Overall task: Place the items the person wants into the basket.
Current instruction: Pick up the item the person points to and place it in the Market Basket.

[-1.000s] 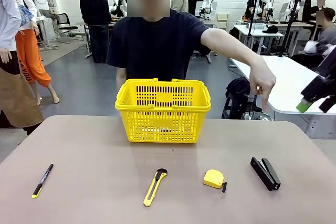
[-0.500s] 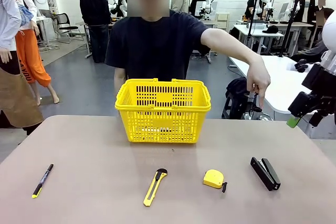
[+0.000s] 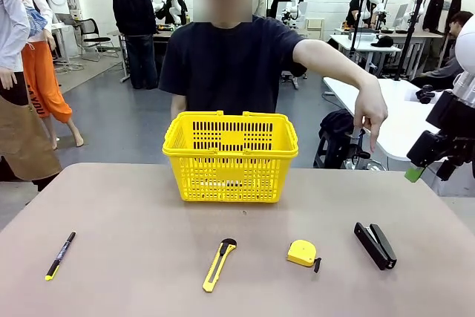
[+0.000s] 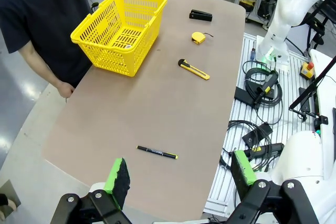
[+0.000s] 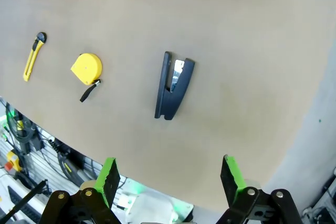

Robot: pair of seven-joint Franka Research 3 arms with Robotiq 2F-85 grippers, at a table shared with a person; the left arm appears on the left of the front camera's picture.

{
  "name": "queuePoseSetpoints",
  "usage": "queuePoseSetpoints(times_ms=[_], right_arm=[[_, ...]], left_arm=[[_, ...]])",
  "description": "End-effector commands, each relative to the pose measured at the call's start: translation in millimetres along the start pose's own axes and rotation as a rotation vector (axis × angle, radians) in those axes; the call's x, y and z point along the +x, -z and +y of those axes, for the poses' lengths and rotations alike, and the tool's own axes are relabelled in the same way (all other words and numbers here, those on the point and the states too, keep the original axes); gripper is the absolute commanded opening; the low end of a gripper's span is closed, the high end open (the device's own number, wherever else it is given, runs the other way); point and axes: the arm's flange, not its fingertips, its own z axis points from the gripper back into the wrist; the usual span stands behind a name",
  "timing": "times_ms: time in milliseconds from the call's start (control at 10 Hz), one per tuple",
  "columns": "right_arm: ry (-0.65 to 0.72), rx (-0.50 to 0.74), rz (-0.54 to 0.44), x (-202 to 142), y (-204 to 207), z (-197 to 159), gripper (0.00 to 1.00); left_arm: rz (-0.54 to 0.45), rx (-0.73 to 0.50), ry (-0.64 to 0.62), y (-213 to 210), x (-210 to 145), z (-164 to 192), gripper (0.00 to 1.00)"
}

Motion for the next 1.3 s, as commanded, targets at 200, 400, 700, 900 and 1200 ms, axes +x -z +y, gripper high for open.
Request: queuePoseSetpoints(times_ms=[200,400,700,900,1200], right_arm=[[0.027,-0.064,-0.048,-8.5,33.9,21.1,1.0],[0.014,-0.058,-0.057,-8.3,65.8,35.2,1.0],[-0.003,-0.08,0.052,6.0,120.5,45.7,1.0],[-0.018,-0.066,0.109,17.3,138.6,41.4,1.0],[-0.018,-0.08,0.154,23.9,157.4,32.1,1.0]], left_arm=[[-0.014,-0.006,0.028,-1.6,-0.2,-0.7,1.0],[-0.014,-0.006,0.028,-1.6,-0.2,-0.7,1.0],[-0.014,-0.006,0.028,-1.6,-0.2,-0.7,1.0],[-0.014,-0.006,0.028,-1.6,-0.2,-0.7,1.0],[-0.014,-0.006,0.028,-1.6,-0.2,-0.7,1.0]])
